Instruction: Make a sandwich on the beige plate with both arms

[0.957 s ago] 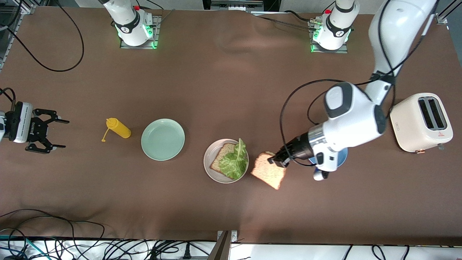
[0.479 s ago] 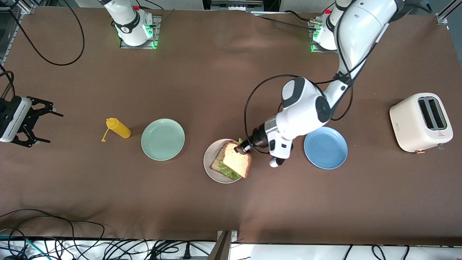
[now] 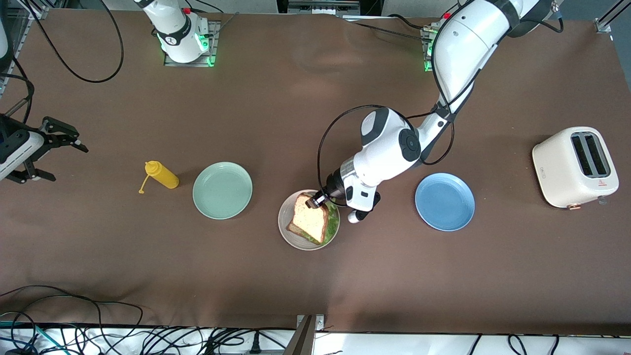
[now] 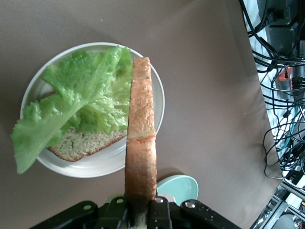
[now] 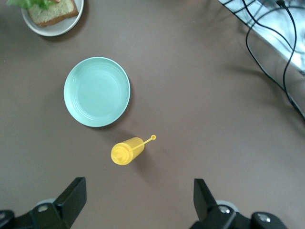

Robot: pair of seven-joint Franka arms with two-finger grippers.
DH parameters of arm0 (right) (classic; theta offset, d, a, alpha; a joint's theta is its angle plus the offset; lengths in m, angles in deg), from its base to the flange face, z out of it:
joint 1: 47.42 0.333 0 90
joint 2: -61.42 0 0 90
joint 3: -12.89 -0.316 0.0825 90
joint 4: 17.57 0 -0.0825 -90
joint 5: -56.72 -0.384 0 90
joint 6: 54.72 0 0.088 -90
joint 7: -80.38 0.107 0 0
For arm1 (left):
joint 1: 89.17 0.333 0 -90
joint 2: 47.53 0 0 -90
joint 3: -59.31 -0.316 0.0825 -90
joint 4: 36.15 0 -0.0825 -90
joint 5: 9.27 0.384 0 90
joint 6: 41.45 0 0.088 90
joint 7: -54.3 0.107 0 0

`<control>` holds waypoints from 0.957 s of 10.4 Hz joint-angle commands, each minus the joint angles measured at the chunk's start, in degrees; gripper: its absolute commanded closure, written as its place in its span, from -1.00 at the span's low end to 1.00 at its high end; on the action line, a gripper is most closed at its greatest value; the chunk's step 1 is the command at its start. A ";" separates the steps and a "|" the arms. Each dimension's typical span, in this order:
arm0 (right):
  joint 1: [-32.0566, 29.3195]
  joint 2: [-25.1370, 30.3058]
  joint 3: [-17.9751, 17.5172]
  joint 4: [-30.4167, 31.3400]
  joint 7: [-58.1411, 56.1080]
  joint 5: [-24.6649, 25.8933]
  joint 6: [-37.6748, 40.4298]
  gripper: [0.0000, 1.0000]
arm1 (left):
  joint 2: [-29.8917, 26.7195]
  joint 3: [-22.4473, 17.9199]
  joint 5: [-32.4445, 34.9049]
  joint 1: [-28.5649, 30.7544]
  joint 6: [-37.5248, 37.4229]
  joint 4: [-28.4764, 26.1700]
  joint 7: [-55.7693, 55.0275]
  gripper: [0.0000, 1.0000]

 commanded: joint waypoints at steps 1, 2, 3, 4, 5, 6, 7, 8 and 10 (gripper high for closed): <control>4.26 3.94 2.63 2.10 14.48 3.69 1.56 -1.00 | 2.03 -1.60 -1.10 -2.67 3.88 1.54 0.27 1.00; 6.02 4.56 2.63 2.01 19.67 6.67 1.65 -1.00 | 2.73 -1.78 -1.10 -3.20 5.29 1.71 0.36 1.00; 7.61 4.74 2.63 1.75 24.94 8.36 2.61 -1.00 | 3.09 -2.56 -1.10 -4.16 5.65 2.41 0.27 1.00; 8.58 4.74 2.72 1.57 29.78 9.16 3.05 -1.00 | 3.26 -3.18 -1.19 -4.78 5.65 2.85 0.19 1.00; 10.33 4.65 4.20 1.13 32.18 9.17 3.75 -1.00 | 3.44 -3.18 -1.19 -4.88 5.65 2.86 0.18 1.00; 12.96 4.74 7.09 1.04 33.51 9.43 3.85 -1.00 | 3.62 -3.18 -1.19 -4.96 5.65 2.77 0.18 1.00; 13.94 4.74 8.51 1.13 33.61 9.52 3.85 -1.00 | 3.70 -3.27 -1.19 -4.96 5.65 2.77 0.27 1.00; 13.95 4.65 8.52 1.30 33.70 9.60 3.85 -1.00 | 3.79 -3.27 -1.10 -4.88 5.65 2.77 0.27 0.82; 15.00 4.74 8.78 1.39 34.74 9.52 5.16 -1.00 | 3.79 -3.27 -1.10 -4.53 5.57 2.51 0.27 0.44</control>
